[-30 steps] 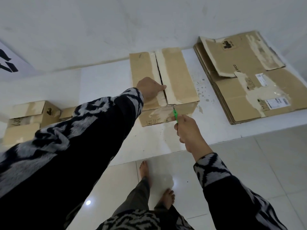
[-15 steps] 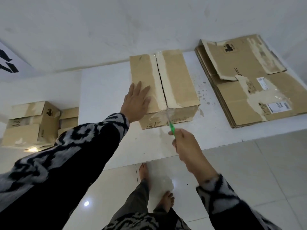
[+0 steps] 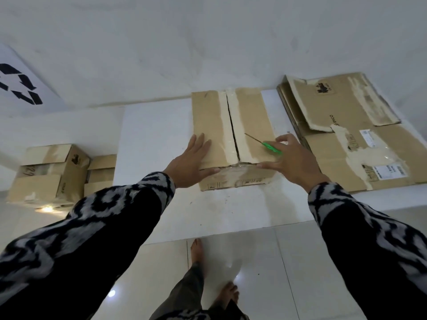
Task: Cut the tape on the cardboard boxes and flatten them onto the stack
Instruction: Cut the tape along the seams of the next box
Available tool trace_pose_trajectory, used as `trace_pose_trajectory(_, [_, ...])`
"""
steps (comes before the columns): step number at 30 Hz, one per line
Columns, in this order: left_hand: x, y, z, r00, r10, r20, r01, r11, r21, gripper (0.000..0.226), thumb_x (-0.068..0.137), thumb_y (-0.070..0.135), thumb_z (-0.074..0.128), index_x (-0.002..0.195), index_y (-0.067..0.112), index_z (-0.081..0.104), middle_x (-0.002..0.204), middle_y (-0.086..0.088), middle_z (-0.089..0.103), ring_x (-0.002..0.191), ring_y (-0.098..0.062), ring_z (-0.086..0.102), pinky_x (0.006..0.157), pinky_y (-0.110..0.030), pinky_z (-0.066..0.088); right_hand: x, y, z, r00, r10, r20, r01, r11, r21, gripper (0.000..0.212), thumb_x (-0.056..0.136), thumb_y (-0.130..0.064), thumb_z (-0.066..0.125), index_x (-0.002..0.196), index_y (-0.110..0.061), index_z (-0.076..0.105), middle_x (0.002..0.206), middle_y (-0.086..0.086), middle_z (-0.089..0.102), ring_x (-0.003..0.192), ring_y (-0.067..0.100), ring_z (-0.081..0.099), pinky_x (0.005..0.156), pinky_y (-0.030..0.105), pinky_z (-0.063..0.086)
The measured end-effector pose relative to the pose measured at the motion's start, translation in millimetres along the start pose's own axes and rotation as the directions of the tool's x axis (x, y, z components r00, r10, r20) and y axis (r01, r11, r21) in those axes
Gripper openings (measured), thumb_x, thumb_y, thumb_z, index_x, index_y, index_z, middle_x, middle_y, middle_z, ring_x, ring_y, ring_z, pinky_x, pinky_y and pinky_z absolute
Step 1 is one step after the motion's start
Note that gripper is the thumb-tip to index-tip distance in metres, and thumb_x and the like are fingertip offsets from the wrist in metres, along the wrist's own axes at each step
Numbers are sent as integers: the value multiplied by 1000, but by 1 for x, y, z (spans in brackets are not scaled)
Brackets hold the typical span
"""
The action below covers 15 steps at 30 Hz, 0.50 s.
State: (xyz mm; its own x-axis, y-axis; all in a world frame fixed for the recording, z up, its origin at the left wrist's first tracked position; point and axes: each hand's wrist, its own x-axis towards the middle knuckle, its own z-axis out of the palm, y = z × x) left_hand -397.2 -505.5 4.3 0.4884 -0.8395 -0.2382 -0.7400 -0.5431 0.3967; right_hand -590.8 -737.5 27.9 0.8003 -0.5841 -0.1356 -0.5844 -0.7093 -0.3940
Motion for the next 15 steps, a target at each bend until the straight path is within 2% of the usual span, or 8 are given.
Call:
trace_pose_trajectory(6, [-3,1,2,1000,1,-8,-1,1000,16,91,90,67,43,158,24,0,163,10,-16,148,-9,-19,112,-47,37,-7,6,18,998,4,-67,11,975,220,78,73,-79,54,139,-38,52,142,-14,42,124,11,49,95,35,47])
trace_pose_trajectory(9, [-4,2,2,1000,-9,-14,9,1000,16,91,90,67,44,158,26,0,163,13,-16,148,-7,-20,112,-46,37,-9,11,26,993,18,-117,30,916,400,74,78,-71,57,139,-28,54,135,-10,48,118,8,49,92,28,43])
trace_pose_trajectory(12, [-5,5,2,1000,-29,-4,29,999,18,91,90,67,46,157,28,0,163,14,-16,148,-6,-20,113,-46,35,-17,29,43,946,232,-226,-63,816,575,60,88,-63,56,132,-23,58,117,0,51,106,14,53,86,28,39])
trace_pose_trajectory(15, [-4,8,4,999,-50,1,50,998,41,90,91,67,44,157,27,-2,162,14,-18,148,-8,-21,112,-46,35,-20,47,69,868,441,-227,-228,762,606,88,84,-84,20,109,-8,56,111,17,53,87,28,53,74,33,37])
